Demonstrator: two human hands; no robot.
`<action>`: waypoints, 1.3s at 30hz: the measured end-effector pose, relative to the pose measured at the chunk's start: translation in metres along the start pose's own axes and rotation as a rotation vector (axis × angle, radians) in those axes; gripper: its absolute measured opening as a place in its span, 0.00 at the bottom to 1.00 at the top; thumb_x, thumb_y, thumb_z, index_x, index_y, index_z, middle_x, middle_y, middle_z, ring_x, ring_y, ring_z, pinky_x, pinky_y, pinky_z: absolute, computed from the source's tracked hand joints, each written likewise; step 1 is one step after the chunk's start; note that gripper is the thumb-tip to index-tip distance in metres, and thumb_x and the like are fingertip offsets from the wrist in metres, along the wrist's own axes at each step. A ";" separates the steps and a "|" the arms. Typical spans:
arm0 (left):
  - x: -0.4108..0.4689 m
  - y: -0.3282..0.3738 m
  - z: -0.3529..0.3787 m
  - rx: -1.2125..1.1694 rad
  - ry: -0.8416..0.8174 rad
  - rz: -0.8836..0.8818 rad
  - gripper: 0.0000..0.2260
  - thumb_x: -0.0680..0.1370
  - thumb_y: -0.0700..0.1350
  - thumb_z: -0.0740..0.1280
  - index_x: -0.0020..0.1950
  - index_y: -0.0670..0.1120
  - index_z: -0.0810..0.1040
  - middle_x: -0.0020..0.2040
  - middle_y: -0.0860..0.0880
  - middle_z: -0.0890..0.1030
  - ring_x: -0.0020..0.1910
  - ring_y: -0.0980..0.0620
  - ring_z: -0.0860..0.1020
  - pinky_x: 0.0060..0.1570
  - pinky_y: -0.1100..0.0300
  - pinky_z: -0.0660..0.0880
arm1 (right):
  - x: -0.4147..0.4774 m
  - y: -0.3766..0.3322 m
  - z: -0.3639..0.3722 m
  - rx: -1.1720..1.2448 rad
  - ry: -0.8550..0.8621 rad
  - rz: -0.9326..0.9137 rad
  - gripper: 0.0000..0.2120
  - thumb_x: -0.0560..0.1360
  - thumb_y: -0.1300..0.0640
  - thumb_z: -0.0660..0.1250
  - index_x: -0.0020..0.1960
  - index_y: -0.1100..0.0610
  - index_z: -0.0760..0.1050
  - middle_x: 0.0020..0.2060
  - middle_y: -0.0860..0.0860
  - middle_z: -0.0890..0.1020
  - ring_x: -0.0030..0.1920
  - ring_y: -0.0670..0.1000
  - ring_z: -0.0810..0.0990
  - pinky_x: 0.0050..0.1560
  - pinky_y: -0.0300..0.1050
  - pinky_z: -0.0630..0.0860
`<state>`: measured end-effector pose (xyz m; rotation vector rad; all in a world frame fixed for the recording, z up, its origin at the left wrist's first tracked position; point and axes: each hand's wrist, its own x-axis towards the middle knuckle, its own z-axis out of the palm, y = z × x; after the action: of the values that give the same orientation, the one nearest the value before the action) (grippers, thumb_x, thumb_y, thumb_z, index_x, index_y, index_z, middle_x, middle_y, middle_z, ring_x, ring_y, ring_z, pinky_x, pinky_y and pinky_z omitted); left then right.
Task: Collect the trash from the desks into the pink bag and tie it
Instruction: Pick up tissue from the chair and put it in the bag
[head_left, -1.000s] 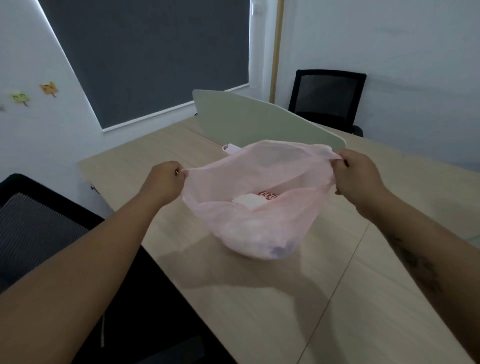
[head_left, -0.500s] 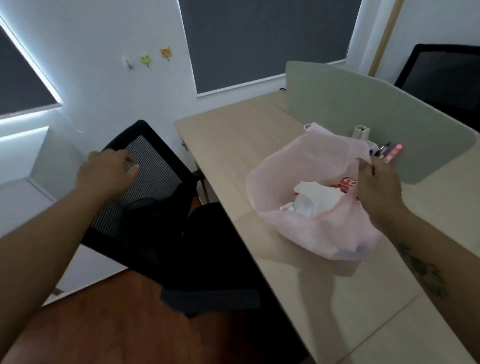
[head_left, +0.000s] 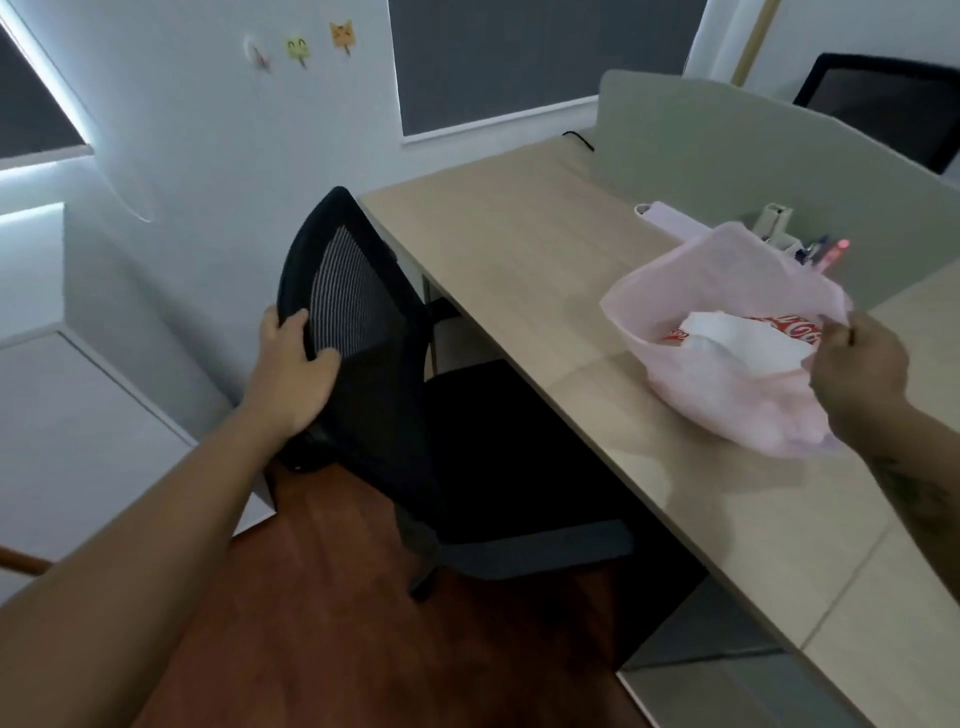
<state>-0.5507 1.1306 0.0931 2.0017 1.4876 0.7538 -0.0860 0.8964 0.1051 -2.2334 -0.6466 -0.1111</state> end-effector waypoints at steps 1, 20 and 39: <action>-0.002 0.005 0.004 -0.018 -0.003 0.011 0.26 0.81 0.44 0.60 0.78 0.40 0.59 0.76 0.47 0.56 0.67 0.50 0.64 0.63 0.62 0.59 | -0.006 -0.002 0.002 0.000 0.007 0.020 0.17 0.76 0.57 0.50 0.52 0.64 0.76 0.45 0.67 0.81 0.47 0.67 0.80 0.51 0.61 0.77; -0.079 0.172 0.146 -0.232 -0.067 -0.152 0.27 0.82 0.44 0.57 0.80 0.42 0.55 0.77 0.43 0.27 0.64 0.38 0.70 0.45 0.57 0.67 | -0.016 -0.001 -0.034 -0.001 0.171 0.046 0.14 0.80 0.61 0.54 0.52 0.64 0.78 0.50 0.63 0.82 0.46 0.58 0.76 0.43 0.42 0.63; 0.068 0.254 0.249 0.580 -0.417 0.341 0.42 0.72 0.68 0.67 0.79 0.52 0.54 0.76 0.47 0.62 0.72 0.39 0.63 0.66 0.45 0.65 | 0.033 0.056 -0.073 -0.099 0.010 0.066 0.10 0.78 0.59 0.61 0.56 0.56 0.78 0.50 0.54 0.82 0.46 0.54 0.76 0.44 0.46 0.71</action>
<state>-0.1889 1.1105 0.1036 2.6787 1.2115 -0.0139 -0.0218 0.8263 0.1267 -2.3454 -0.5717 -0.1234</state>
